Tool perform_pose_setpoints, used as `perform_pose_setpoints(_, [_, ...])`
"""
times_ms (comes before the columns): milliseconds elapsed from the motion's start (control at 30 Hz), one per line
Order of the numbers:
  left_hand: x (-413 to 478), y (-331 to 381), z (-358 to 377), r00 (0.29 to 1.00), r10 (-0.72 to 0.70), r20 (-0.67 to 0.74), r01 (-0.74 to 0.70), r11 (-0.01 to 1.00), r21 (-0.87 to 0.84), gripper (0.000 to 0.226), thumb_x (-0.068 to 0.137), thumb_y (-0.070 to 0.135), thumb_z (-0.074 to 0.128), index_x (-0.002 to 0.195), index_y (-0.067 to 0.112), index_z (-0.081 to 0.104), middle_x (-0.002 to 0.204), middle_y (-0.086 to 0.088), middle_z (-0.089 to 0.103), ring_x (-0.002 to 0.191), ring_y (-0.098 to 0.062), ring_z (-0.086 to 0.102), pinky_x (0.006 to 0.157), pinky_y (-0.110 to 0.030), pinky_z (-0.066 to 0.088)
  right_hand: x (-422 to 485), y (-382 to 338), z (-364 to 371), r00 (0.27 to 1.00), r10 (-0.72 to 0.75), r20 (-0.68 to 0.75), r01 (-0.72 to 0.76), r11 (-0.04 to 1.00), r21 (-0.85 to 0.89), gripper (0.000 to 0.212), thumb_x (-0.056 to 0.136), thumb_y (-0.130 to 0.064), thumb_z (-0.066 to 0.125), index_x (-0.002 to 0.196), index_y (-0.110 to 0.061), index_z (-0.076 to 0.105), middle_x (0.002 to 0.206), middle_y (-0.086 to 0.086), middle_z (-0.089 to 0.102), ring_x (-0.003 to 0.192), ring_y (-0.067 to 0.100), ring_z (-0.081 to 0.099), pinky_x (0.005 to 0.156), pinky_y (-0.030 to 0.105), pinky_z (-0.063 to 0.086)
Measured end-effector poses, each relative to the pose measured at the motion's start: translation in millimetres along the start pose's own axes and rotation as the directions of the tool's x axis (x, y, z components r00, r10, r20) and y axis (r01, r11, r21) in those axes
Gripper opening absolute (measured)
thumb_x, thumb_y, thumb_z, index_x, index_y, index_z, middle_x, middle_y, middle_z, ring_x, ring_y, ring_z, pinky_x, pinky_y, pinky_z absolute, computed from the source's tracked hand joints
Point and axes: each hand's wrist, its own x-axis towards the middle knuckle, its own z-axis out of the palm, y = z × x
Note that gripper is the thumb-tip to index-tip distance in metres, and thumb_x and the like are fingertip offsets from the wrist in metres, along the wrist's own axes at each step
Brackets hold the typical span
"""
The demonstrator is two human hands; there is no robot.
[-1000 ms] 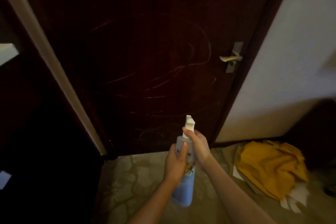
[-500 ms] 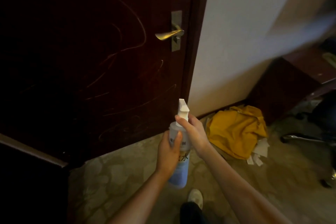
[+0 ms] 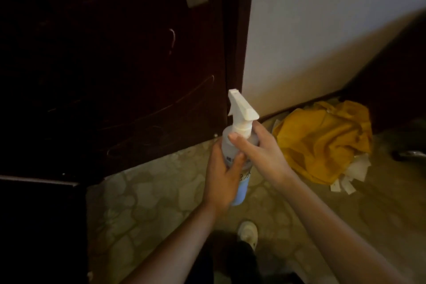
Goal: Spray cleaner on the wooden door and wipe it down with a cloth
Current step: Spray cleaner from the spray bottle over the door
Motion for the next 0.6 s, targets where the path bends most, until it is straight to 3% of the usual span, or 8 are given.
perform_pose_setpoints(100, [26, -35, 15, 0.995, -0.005, 0.098, 0.004, 1.0, 0.005, 0.04, 0.089, 0.037, 0.05, 0.126, 0.031, 0.038, 0.116, 0.018, 0.053, 0.105, 0.01, 0.054, 0.078, -0.009, 0.046, 21, 41, -16, 1.0, 0.024, 0.02, -0.024, 0.999, 0.034, 0.05, 0.065, -0.049, 0.068, 0.109, -0.038, 0.047, 0.104, -0.006, 0.063, 0.098, 0.01, 0.063, 0.08, 0.031, 0.055])
perform_pose_setpoints(200, [60, -76, 30, 0.981, 0.039, 0.192, -0.051, 0.997, 0.062, 0.028, 0.089, 0.027, 0.048, 0.114, 0.038, 0.042, 0.108, 0.017, 0.054, 0.1, 0.012, 0.055, 0.077, -0.008, 0.045, 51, 86, -32, 0.999, 0.031, -0.03, -0.031, 0.999, -0.012, 0.052, 0.072, -0.029, 0.077, 0.116, -0.027, 0.049, 0.104, -0.002, 0.063, 0.095, 0.01, 0.063, 0.079, 0.032, 0.056])
perform_pose_setpoints(333, [102, -147, 53, 0.952, 0.055, 0.3, -0.08, 0.994, 0.073, 0.031, 0.091, 0.027, 0.055, 0.112, 0.041, 0.039, 0.112, 0.022, 0.049, 0.105, 0.015, 0.05, 0.08, -0.005, 0.042, 89, 159, -50, 0.99, 0.023, -0.136, -0.025, 1.0, -0.009, 0.054, 0.075, -0.012, 0.074, 0.121, -0.017, 0.046, 0.101, -0.005, 0.059, 0.085, -0.007, 0.058, 0.065, 0.012, 0.05])
perform_pose_setpoints(467, [131, -231, 70, 0.936, 0.019, 0.352, -0.037, 0.998, 0.045, 0.033, 0.085, 0.037, 0.057, 0.113, 0.044, 0.04, 0.113, 0.026, 0.05, 0.11, 0.01, 0.051, 0.086, -0.009, 0.043, 122, 240, -53, 0.985, 0.016, -0.171, -0.035, 0.993, -0.109, 0.057, 0.074, -0.017, 0.073, 0.123, -0.021, 0.044, 0.101, -0.01, 0.057, 0.088, -0.007, 0.057, 0.065, 0.011, 0.05])
perform_pose_setpoints(600, [164, -325, 82, 0.935, -0.072, 0.347, 0.041, 0.995, 0.095, 0.032, 0.088, 0.024, 0.059, 0.11, 0.041, 0.043, 0.11, 0.021, 0.054, 0.108, 0.001, 0.055, 0.085, -0.014, 0.048, 172, 326, -54, 0.983, 0.047, -0.176, -0.075, 0.985, -0.156, 0.061, 0.071, -0.026, 0.075, 0.124, -0.02, 0.046, 0.106, -0.005, 0.059, 0.094, 0.005, 0.06, 0.074, 0.024, 0.055])
